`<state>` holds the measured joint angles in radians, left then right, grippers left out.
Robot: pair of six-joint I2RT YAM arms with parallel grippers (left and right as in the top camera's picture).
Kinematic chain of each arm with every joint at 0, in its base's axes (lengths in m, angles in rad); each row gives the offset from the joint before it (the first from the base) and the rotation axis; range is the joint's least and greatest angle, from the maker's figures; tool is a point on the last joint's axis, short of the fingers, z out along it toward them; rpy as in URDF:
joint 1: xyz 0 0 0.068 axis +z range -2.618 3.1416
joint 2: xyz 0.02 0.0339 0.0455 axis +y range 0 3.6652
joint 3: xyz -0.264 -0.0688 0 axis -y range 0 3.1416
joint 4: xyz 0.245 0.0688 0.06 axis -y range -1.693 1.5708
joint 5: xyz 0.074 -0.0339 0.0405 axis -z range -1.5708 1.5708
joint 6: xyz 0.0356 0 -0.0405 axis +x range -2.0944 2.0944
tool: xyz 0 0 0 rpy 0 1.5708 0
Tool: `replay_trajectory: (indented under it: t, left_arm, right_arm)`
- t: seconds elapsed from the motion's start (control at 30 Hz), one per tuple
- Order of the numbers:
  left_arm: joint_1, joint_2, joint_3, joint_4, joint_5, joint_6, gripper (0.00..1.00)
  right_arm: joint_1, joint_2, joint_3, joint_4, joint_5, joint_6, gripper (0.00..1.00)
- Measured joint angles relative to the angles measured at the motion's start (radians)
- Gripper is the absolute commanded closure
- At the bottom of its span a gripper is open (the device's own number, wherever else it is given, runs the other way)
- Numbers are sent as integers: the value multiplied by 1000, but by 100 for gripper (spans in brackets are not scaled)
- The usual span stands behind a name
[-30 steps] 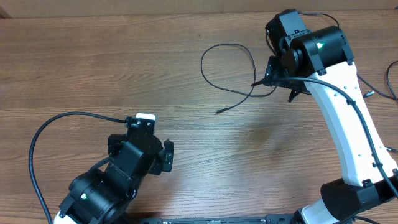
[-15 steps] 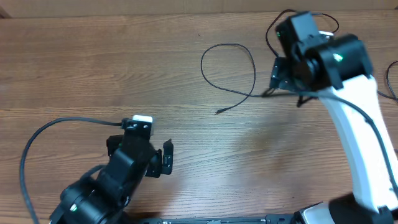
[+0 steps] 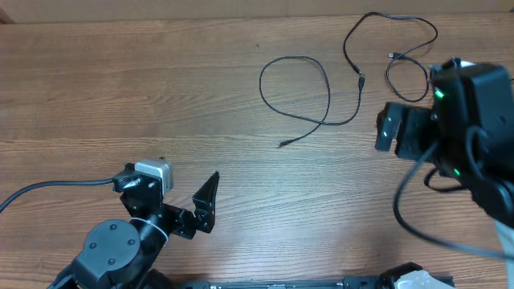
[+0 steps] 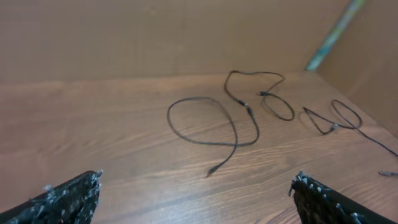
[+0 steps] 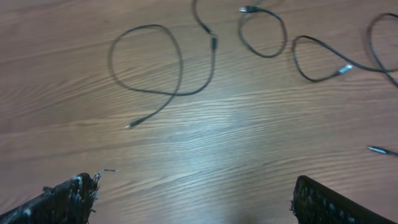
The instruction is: Untangle cables
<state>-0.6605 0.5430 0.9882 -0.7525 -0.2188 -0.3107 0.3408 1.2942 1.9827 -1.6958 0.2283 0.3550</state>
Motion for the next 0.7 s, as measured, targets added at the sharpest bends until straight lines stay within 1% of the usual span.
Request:
replay_trajectory:
  t: [0.13,0.27,0.53,0.7]
  left_arm:
    - [0,0,0,34,25,75,0]
    - [0,0,0,42,7,126,0]
    - [0,0,0,30,-50,158,1]
    - [0,0,0,-60,-56,163,0]
  right_arm:
    - [0,-53,0,0,-38,-24,0]
    - [0,-85,0,0,-50,-36,0]
    - [0,-78,0,0,-64,-42,0]
    - [0,-58,0,0,-64,-42,0]
